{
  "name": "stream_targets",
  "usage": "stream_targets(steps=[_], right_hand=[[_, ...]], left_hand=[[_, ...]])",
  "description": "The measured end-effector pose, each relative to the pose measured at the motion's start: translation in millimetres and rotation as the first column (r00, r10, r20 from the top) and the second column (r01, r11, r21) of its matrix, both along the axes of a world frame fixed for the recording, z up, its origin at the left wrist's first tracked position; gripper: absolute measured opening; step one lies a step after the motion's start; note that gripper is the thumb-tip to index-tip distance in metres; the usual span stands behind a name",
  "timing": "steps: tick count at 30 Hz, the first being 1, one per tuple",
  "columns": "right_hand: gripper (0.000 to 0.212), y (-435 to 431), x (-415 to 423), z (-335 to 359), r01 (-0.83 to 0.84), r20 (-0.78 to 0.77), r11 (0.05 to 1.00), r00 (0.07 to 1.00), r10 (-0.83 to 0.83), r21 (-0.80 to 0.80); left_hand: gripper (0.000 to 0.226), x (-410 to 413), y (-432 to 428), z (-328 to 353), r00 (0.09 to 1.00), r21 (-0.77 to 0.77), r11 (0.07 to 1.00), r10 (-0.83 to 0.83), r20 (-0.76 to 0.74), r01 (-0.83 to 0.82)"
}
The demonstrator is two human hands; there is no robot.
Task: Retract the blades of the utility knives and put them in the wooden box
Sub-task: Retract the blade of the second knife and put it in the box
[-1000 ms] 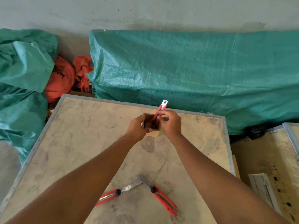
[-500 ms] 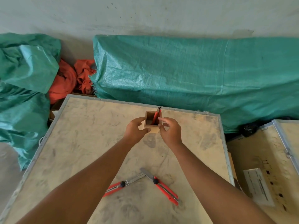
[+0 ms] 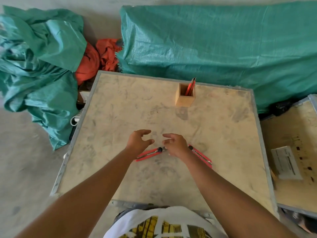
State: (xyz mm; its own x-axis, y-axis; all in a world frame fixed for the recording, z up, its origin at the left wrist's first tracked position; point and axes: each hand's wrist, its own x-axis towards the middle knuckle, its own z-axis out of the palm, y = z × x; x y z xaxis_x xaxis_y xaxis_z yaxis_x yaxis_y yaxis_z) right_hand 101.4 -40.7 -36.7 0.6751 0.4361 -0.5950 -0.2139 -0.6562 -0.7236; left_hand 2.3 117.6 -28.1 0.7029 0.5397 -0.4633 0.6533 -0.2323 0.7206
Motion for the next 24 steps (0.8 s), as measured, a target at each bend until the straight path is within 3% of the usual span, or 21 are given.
stream_targets(steps=[2, 5, 9, 15, 20, 24], right_hand=[[0.041, 2.5, -23.4, -11.7, -0.029, -0.028, 0.999, 0.999, 0.028, -0.046], [0.045, 5.2, -48.6, -26.1, -0.004, 0.087, 0.99, 0.996, 0.017, -0.14], [0.039, 8.5, -68.2, -36.1, 0.14, 0.075, 0.981, 0.989, -0.13, -0.138], [0.04, 13.3, -80.5, -50.9, 0.311, -0.002, 0.949, 0.95, -0.312, -0.054], [0.022, 18.9, -87.0, -37.1, 0.452, -0.11, 0.892, 0.888, -0.447, 0.023], [0.015, 21.5, -88.3, -29.6, 0.481, -0.108, 0.873, 0.875, -0.472, 0.085]], left_hand=[[0.05, -28.8, -1.1, -13.5, 0.999, 0.078, 0.997, -0.009, -0.054, 0.013], [0.052, -59.9, -1.8, -32.9, 0.986, 0.165, 0.98, -0.085, -0.143, 0.109], [0.056, -77.4, -4.1, -47.3, 0.958, 0.178, 0.954, -0.203, -0.202, 0.239], [0.041, -84.8, -2.5, -53.9, 0.956, 0.201, 0.935, -0.28, -0.088, 0.293], [0.036, -101.6, -3.8, -46.9, 0.963, 0.172, 0.947, -0.27, -0.027, 0.27], [0.042, -115.2, -6.0, -37.0, 0.978, 0.123, 0.971, -0.206, 0.007, 0.204]])
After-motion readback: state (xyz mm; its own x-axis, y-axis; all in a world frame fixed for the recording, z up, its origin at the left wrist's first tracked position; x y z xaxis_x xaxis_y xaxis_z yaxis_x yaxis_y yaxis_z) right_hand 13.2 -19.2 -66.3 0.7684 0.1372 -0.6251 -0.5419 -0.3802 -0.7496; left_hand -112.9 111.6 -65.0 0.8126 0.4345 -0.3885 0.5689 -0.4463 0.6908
